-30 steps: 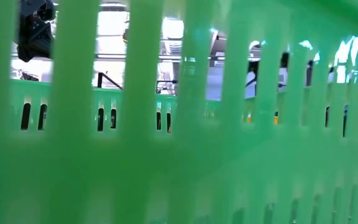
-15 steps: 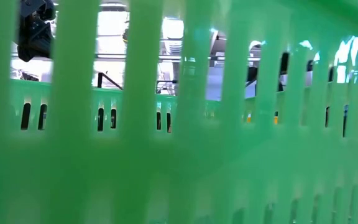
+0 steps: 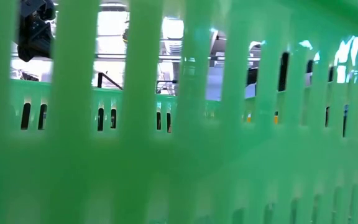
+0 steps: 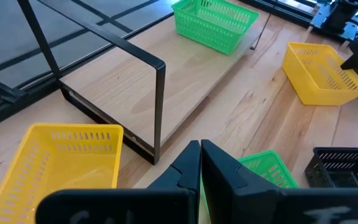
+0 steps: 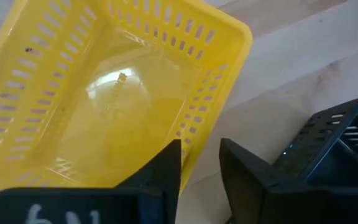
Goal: Stack baskets on shelf by color
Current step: Put the middle yellow bin on the shelf
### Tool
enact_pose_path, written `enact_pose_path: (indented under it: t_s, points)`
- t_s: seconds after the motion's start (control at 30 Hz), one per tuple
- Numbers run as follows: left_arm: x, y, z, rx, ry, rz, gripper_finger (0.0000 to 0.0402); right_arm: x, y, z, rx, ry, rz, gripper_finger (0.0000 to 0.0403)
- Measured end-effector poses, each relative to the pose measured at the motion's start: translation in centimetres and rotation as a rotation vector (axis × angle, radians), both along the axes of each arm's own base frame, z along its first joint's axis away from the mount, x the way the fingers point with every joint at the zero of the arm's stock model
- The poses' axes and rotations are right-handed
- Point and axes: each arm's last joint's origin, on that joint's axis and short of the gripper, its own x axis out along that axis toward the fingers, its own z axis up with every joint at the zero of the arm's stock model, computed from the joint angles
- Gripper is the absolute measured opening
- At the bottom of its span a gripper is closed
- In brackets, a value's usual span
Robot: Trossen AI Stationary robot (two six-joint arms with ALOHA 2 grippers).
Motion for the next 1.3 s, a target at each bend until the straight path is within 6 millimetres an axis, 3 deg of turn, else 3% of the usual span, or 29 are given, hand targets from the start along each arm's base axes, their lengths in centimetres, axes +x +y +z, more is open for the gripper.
enact_pose_path:
  t_s: [0.3,0.63,0.93,1.13,1.3]
  points:
    - [0.0,0.0,0.0,-0.006,-0.006,0.005,0.0000,0.4,-0.1,0.0,-0.046,-0.055,0.023,0.0114]
    - [0.0,0.0,0.0,-0.006,-0.006,0.006,0.0000,0.4,-0.8,0.0,-0.065,-0.033,0.010,0.0168]
    - [0.0,0.0,0.0,0.001,-0.002,0.002,0.0000,0.1,-1.0,-3.3,-0.014,-0.117,-0.014,0.0184]
    - [0.0,0.0,0.0,0.007,0.001,-0.002,0.0000,0.0,-1.0,-3.4,-0.012,-0.114,-0.009,0.0161]
    - [0.0,0.0,0.0,0.001,-0.002,0.002,0.0000,0.6,-0.9,-3.4,0.014,-0.150,0.060,0.0095]
